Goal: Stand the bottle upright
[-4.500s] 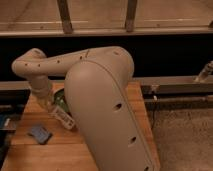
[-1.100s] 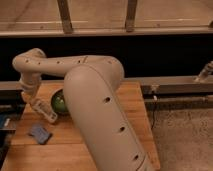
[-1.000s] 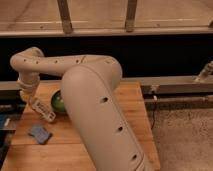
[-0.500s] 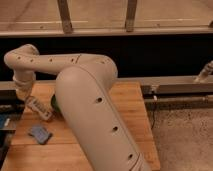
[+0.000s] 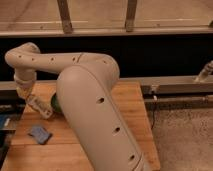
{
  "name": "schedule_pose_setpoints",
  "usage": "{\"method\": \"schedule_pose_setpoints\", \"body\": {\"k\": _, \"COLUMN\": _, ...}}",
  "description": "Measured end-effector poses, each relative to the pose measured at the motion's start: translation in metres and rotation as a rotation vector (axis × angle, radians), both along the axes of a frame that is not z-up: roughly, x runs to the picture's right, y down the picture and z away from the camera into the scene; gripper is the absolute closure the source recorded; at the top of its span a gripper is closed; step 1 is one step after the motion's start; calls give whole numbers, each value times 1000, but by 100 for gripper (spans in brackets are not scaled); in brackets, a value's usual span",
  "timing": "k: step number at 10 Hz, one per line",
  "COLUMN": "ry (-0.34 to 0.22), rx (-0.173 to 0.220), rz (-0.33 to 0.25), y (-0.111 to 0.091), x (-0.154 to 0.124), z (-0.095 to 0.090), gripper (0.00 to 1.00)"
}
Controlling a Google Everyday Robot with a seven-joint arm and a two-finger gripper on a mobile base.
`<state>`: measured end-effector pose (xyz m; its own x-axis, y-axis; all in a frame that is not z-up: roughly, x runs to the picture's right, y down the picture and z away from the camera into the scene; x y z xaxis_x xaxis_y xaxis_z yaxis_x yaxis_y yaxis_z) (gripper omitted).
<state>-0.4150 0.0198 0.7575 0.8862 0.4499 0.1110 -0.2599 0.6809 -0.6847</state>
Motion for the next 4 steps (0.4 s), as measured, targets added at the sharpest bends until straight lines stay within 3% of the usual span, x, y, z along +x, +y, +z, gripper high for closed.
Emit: {"method": "schedule_pose_setpoints", "body": {"k": 4, "ry": -35, "rx": -5, "rz": 59, "y": -1, "x": 14, "z": 7, "gripper": 100}}
